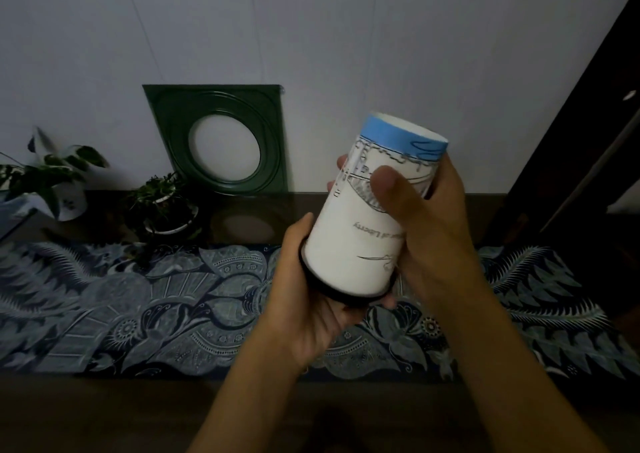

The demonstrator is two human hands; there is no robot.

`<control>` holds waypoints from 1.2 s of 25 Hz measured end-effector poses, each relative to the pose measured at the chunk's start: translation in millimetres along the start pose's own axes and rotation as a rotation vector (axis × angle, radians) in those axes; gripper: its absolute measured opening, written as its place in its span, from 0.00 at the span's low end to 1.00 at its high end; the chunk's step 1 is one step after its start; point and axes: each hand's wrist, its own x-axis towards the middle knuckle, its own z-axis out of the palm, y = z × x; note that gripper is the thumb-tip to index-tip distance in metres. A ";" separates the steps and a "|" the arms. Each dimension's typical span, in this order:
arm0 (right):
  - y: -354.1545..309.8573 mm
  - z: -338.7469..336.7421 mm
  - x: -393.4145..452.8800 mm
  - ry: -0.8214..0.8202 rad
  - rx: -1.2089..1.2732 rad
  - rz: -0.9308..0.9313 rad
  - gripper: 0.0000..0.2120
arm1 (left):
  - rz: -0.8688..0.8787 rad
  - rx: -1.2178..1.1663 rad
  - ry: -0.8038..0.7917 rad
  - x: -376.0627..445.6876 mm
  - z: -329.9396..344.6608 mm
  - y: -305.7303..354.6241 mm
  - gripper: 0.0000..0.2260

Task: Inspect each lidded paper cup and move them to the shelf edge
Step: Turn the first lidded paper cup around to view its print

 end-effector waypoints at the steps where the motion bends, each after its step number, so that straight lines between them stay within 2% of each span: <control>1: -1.3 -1.1 0.4 -0.037 0.006 0.009 0.42 | -0.086 -0.053 -0.046 -1.0 -0.9 1.8 0.28; 2: -1.7 -1.6 0.4 -0.056 0.005 0.019 0.43 | -0.131 -0.080 -0.078 -1.5 -2.3 1.5 0.29; 4: 0.8 0.2 -1.2 -0.015 -0.003 0.018 0.41 | -0.092 -0.066 -0.106 -0.4 -5.2 -2.0 0.30; 8: 14.2 8.7 -9.7 0.209 0.021 -0.048 0.26 | 0.223 0.115 0.077 1.2 -3.4 -13.2 0.29; 11: 19.6 12.9 -14.0 0.276 0.051 -0.060 0.24 | 0.462 0.294 0.192 1.8 -4.6 -21.1 0.29; 12: 18.9 12.6 -13.7 0.266 0.038 -0.062 0.24 | 0.456 0.291 0.201 0.4 -4.1 -20.2 0.29; 14: 13.3 9.8 -11.0 0.211 -0.005 -0.062 0.26 | 0.314 0.183 0.177 -2.5 -3.8 -13.2 0.30; 18: -3.9 0.6 -4.3 -0.024 -0.006 -0.081 0.40 | -0.042 0.064 0.011 -6.1 -7.9 2.0 0.33; 21: -10.3 0.6 -1.9 -0.088 -0.019 -0.079 0.42 | -0.130 -0.013 -0.039 -8.4 -9.4 2.4 0.34; 24: -4.6 6.9 -4.9 0.070 -0.007 -0.126 0.37 | 0.068 -0.010 -0.019 -7.8 -5.7 -3.2 0.28; 27: 3.7 13.6 -12.1 0.190 0.063 -0.167 0.32 | 0.318 0.055 0.101 -7.1 1.2 -7.4 0.24; 30: 3.0 8.6 -22.2 0.115 0.049 -0.182 0.31 | 0.557 0.155 0.164 -10.0 2.4 0.5 0.25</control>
